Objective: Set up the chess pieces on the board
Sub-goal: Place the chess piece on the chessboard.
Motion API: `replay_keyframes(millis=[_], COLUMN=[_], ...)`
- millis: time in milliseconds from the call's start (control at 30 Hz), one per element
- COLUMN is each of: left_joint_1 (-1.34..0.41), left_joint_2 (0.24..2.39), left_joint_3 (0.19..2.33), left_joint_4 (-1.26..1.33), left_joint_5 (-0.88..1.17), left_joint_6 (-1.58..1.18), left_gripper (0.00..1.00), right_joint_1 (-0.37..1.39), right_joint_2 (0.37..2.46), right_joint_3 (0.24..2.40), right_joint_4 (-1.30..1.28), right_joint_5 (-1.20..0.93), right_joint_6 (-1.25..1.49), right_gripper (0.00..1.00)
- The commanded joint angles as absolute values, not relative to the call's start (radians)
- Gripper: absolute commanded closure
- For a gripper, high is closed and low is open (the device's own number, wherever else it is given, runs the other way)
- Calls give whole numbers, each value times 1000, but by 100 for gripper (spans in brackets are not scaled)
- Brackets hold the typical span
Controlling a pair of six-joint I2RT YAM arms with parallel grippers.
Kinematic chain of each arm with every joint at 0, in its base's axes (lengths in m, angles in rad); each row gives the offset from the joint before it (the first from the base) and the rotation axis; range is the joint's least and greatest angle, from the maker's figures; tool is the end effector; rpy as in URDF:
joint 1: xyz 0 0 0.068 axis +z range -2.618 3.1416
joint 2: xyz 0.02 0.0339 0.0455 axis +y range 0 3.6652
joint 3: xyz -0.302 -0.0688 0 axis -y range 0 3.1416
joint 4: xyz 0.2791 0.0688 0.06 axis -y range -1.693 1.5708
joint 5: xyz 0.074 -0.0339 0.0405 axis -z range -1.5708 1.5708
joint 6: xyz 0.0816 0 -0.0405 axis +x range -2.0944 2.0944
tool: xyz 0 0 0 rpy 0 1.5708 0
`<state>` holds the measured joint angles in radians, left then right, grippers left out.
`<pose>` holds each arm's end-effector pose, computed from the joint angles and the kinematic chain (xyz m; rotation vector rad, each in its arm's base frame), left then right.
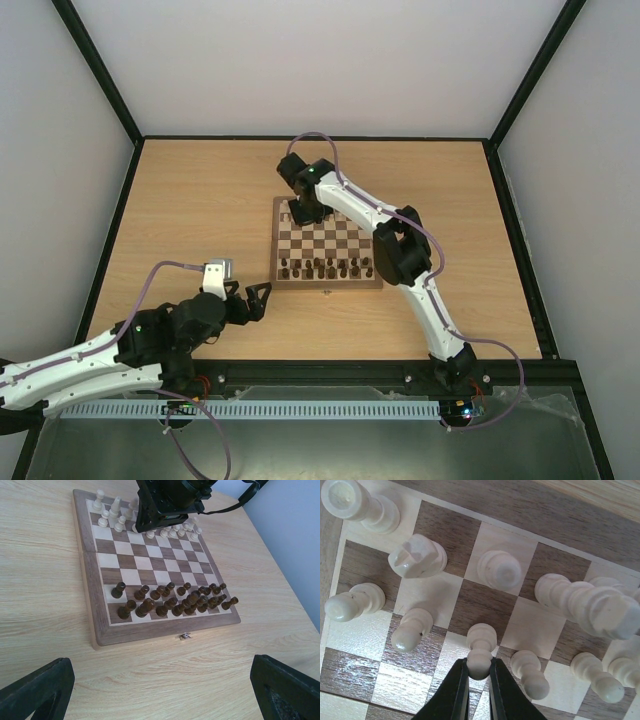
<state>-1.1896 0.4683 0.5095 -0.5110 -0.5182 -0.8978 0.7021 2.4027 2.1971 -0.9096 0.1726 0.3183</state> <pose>0.0956 -0.1299 0.2557 -0.0318 2.0699 -0.8115 0.4646 0.3746 0.1800 -0.4549 2.6213 0.1003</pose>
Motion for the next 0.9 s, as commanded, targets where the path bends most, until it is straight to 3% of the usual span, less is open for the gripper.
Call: replay_keyframes(millis=[0, 333, 867], left_joint_1=[-1182, -1180, -1174], left_joint_2=[478, 481, 485], left_joint_3=[502, 499, 498], left_joint_4=[-502, -498, -494], left_joint_5=[-543, -539, -533], left_joint_6=[-883, -882, -877], left_gripper=[1, 1, 1], right_joint_1=[699, 699, 698], right_joint_2=[2421, 2440, 2430], right_joint_3=[2232, 2250, 2275], right_joint_4=[-934, -932, -930], right_joint_5=[152, 153, 149], right_joint_6=[304, 302, 299], right_gripper=[99, 95, 77])
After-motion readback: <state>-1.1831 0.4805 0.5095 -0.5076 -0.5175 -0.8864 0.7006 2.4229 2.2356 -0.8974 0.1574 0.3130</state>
